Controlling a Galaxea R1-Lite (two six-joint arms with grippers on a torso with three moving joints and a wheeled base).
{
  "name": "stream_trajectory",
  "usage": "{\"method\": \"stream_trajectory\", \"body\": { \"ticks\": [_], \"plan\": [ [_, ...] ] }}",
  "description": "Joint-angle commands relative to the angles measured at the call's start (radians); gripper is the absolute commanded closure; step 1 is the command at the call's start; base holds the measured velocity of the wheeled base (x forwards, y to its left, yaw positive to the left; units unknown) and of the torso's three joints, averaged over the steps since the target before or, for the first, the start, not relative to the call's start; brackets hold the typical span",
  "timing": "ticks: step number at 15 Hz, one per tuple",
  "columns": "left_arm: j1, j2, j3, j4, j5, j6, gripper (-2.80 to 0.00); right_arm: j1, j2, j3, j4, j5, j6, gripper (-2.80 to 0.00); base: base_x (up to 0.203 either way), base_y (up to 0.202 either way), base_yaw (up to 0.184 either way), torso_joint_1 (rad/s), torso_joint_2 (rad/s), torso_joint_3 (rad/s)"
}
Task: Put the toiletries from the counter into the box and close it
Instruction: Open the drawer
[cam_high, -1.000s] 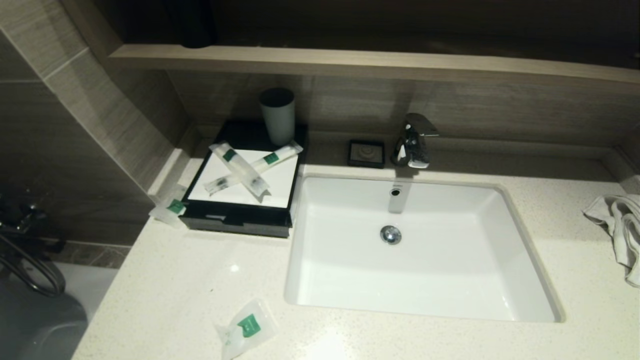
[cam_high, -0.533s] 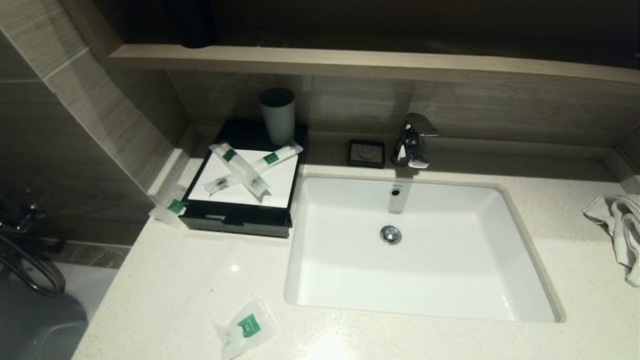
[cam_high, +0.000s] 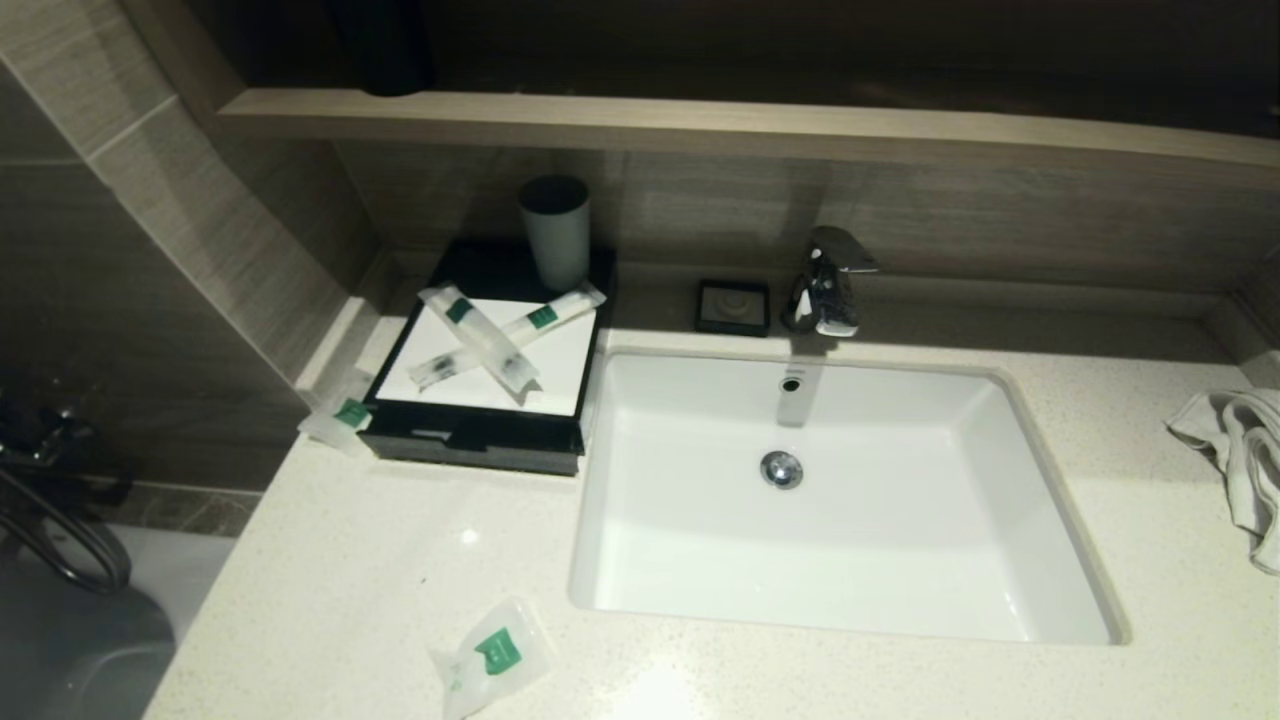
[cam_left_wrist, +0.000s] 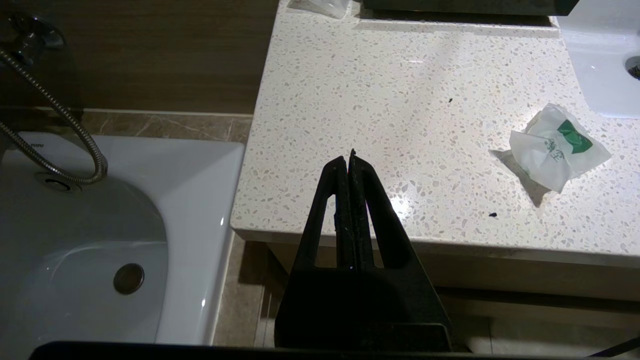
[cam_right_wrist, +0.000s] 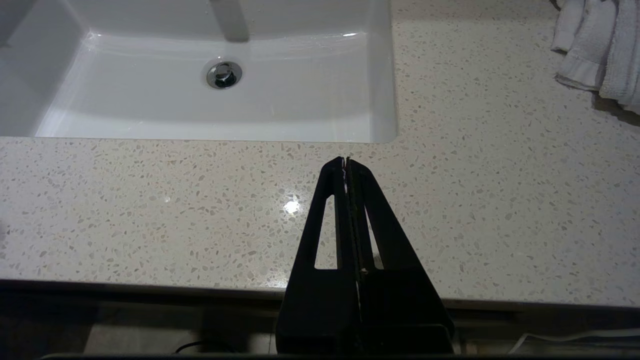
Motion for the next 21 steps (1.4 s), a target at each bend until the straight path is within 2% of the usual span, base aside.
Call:
{"method": "stream_trajectory", "body": {
  "ticks": [1,6,9,13,19,21],
  "plan": [
    [0.000,0.001,0.002,0.000,-0.001,0.003,0.00,0.000,0.000,0.000,0.000,0.000,0.000,0.00,0.000,0.000,0.000,0.000,0.00,0.000],
    [0.000,0.000,0.002,-0.006,-0.003,0.057,0.00,0.000,0.000,0.000,0.000,0.000,-0.001,0.00,0.000,0.000,0.000,0.000,0.00,0.000],
    [0.000,0.000,-0.031,-0.048,-0.006,0.067,0.00,0.000,0.000,0.000,0.000,0.000,-0.001,0.00,0.000,0.000,0.000,0.000,0.00,0.000],
    [0.000,0.000,-0.163,0.012,-0.016,0.064,0.00,0.000,0.000,0.000,-0.001,0.000,0.000,0.00,0.000,0.000,0.000,0.000,0.00,0.000],
    [0.000,0.004,-0.467,0.249,-0.011,0.061,0.00,0.000,0.000,0.000,0.000,0.000,0.001,0.00,0.000,0.000,0.000,0.000,0.00,0.000],
    [0.000,0.077,-0.559,0.281,-0.005,0.052,0.00,0.000,0.002,0.000,0.000,0.000,0.001,0.00,0.000,0.000,0.000,0.000,0.00,0.000]
  ]
}}
